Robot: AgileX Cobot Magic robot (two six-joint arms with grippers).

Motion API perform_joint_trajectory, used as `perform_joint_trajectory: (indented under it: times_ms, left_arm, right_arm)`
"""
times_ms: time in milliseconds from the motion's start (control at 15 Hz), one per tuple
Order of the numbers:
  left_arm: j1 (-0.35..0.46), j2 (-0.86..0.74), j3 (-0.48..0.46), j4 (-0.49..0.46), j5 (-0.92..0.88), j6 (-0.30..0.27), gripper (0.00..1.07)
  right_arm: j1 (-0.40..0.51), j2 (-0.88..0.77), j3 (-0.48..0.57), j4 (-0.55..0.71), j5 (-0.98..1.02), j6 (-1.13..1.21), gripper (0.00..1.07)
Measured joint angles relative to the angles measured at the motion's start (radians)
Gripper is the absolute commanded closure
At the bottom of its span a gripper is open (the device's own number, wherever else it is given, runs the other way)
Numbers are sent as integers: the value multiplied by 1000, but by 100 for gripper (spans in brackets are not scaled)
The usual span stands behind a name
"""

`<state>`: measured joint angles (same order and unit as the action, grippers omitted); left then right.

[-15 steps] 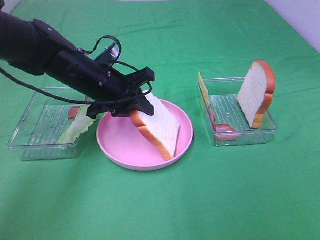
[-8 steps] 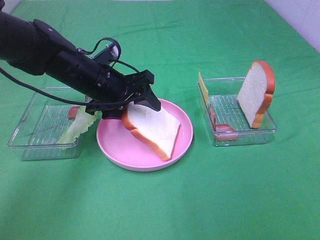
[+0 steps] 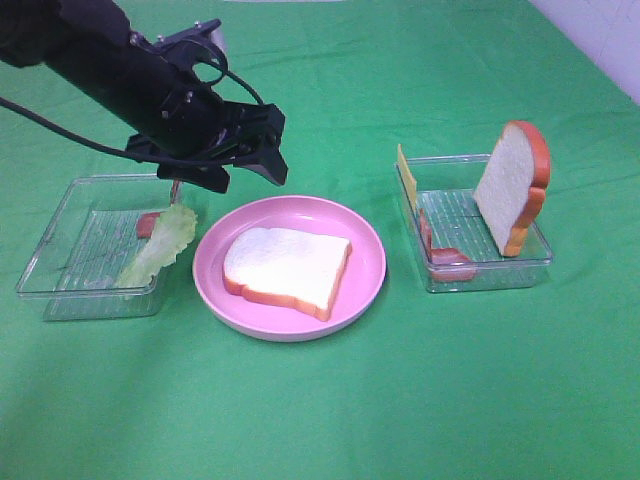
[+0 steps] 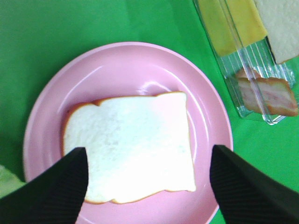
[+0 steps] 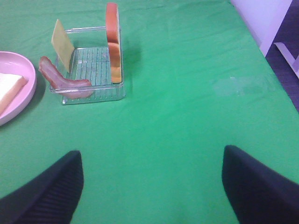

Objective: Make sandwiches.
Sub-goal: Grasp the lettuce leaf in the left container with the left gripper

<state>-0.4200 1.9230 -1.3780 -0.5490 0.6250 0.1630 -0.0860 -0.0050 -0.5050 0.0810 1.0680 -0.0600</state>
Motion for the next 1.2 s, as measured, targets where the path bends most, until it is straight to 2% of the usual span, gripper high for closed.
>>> perform_joint_trajectory:
  times_ms: [267,467,600,867,933,1000,1200]
  left_arm:
    - [0,-19,-104,237,236,-220,37]
    - [-2,-20,-145,363,366,-316,37]
    - [-24,-21,-148,454,419,-345,37]
    - [-120,0,-148,659,494,-404,36]
    - [-130,14,-148,693,514,-410,33]
    - [-132,28,-148,712,525,-419,28]
    - [-132,76,-148,728,513,-437,26]
  right_arm:
    - [0,0,0,6,0,0,30]
    - [0,0,0,6,0,0,30]
    - [0,0,0,7,0,0,30]
    - [0,0,0,10,0,0,30]
    - [0,0,0,10,0,0,30]
    - [0,0,0,11,0,0,30]
    - [0,0,0,12,0,0,30]
